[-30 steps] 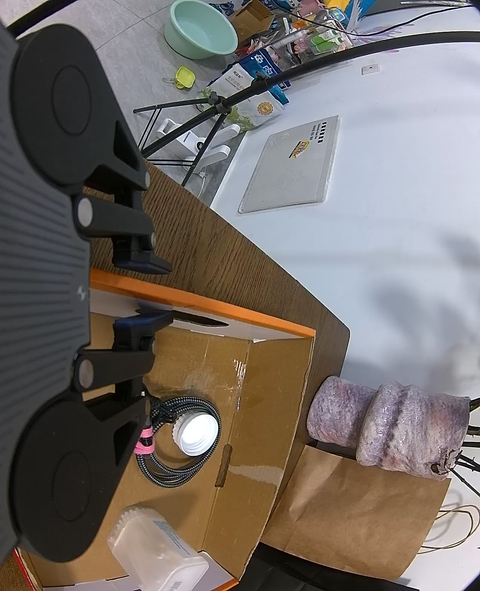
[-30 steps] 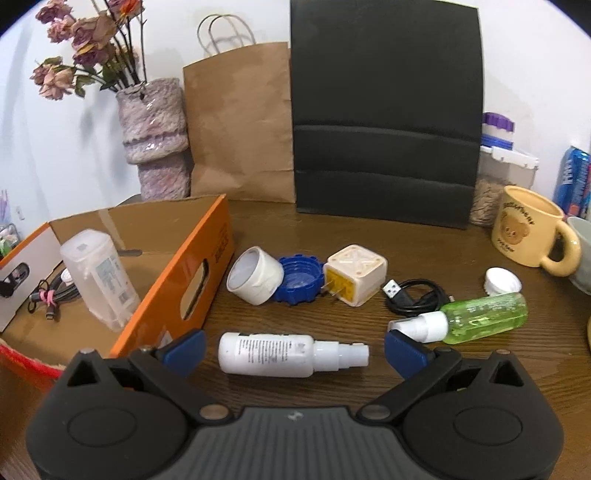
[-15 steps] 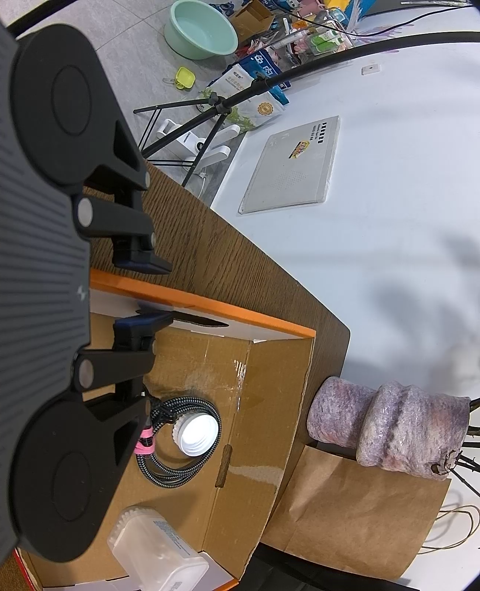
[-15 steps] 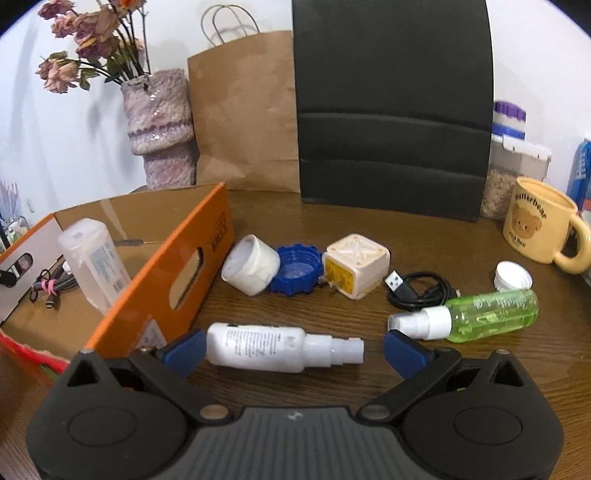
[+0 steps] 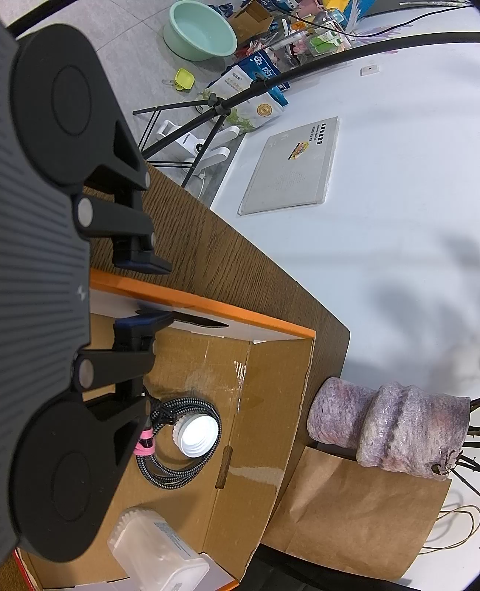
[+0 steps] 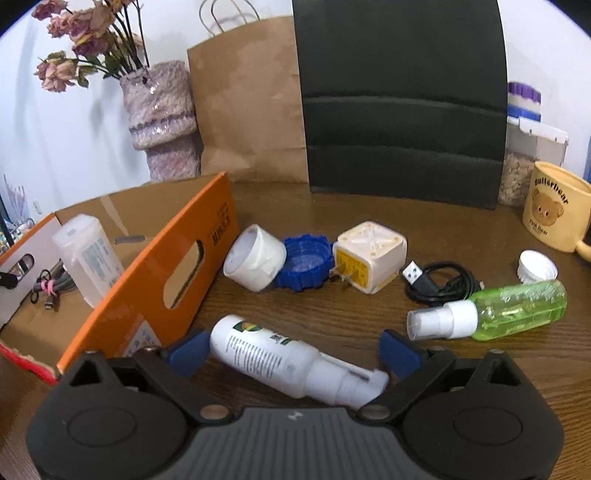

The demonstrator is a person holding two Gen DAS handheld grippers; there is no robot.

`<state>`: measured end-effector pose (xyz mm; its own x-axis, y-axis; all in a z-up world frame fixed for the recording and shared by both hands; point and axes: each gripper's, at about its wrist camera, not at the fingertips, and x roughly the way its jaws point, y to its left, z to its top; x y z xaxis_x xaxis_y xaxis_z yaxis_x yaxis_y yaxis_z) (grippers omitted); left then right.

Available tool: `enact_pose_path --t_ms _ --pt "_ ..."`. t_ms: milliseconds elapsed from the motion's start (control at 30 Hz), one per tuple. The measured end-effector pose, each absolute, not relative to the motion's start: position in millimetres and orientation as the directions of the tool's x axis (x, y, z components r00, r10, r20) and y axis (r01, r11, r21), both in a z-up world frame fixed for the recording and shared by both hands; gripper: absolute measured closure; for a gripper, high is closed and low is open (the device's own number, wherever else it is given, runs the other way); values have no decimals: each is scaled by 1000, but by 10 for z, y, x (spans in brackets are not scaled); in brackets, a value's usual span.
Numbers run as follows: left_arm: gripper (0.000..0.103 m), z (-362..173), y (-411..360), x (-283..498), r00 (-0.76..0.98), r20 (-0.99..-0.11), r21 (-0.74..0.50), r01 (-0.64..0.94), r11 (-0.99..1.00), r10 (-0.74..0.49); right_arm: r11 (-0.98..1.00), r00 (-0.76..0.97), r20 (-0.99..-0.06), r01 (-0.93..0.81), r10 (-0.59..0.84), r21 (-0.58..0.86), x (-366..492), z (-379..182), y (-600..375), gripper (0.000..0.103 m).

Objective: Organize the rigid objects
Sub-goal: 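Move the right tool to the white spray bottle and grasp it, then carry the white spray bottle with the right tool into the box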

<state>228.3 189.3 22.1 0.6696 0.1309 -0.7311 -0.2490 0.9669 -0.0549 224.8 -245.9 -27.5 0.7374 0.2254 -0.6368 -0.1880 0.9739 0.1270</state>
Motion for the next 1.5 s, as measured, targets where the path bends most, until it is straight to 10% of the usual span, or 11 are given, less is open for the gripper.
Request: enact_pose_path --t_ms 333,1500 --pt "80 215 1910 2276 669 -731 -55 -251 967 132 993 769 -631 -117 106 24 2142 -250 -2465 76" --pt "80 209 1927 2281 668 -732 -58 -256 965 133 995 877 -480 -25 -26 -100 1264 537 -1874 76"
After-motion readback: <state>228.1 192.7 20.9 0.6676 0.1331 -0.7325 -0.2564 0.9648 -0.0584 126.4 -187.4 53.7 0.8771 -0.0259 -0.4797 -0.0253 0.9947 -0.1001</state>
